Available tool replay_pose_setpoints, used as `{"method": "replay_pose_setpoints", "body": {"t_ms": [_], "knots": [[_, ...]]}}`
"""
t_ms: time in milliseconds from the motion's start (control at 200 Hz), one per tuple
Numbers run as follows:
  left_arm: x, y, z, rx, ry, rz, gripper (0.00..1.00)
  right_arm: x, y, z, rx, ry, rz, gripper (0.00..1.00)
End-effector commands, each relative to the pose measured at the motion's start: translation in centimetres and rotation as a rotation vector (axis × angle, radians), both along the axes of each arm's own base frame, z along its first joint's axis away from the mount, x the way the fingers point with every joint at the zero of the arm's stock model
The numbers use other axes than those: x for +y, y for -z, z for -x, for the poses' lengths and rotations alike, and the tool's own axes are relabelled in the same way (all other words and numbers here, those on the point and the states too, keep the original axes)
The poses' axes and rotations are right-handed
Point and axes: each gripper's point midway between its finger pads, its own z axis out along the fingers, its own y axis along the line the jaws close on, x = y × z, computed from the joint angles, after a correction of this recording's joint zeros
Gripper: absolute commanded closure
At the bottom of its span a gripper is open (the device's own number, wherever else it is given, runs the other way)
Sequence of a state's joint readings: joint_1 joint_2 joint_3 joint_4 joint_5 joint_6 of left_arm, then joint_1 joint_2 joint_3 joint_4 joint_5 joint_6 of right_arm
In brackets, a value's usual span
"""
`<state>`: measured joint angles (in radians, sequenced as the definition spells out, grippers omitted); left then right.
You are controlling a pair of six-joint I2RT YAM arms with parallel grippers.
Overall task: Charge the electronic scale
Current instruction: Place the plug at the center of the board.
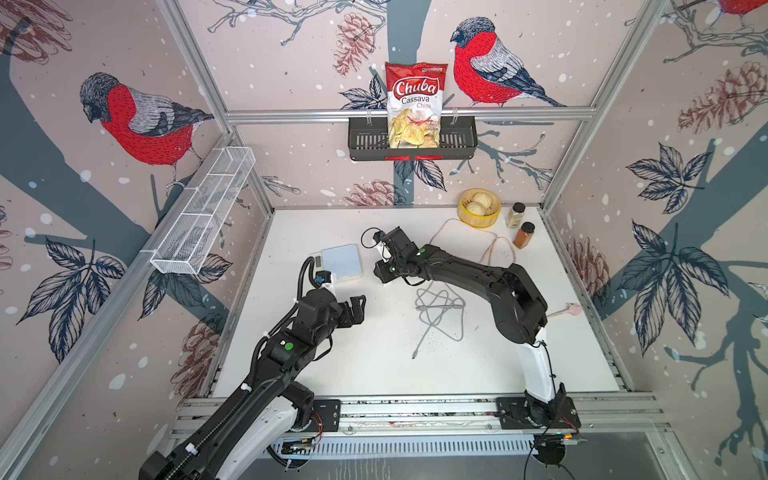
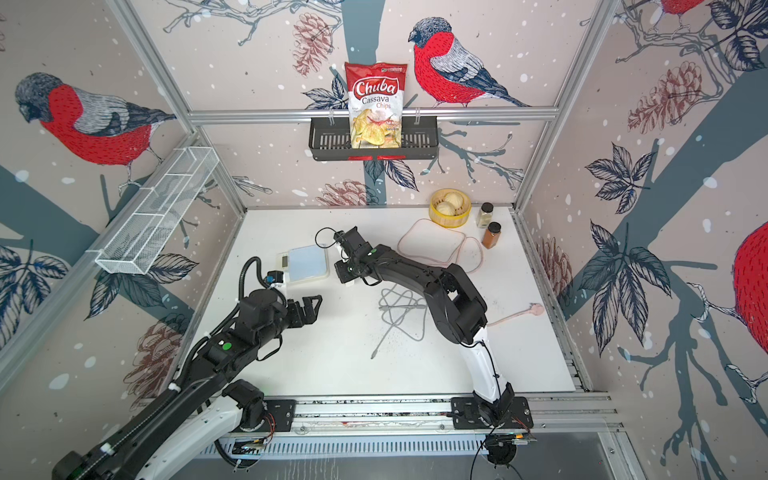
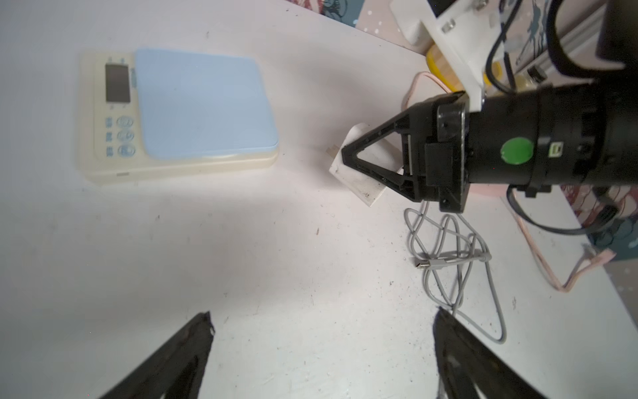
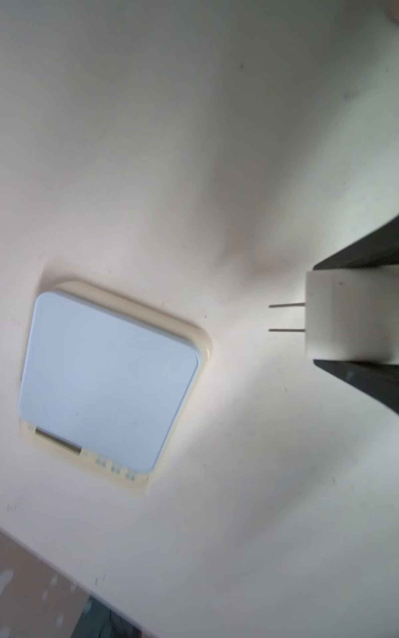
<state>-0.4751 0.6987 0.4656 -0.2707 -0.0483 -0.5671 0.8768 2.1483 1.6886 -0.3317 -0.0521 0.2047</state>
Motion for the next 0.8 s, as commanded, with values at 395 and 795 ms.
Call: {"method": "replay_pose_setpoints", "body": {"t_ms": [395, 795], "knots": [[2.9, 4.8, 3.4, 0.110, -0.287, 0.305, 0.04, 0.5, 5.7, 0.5, -0.197, 0.006, 0.177, 0.59], [0.1, 3.5, 1.5, 0.106, -0.110, 0.197, 0.04, 1.2, -2.6, 2.3, -0.170, -0.031, 0.028, 0.42]]}}
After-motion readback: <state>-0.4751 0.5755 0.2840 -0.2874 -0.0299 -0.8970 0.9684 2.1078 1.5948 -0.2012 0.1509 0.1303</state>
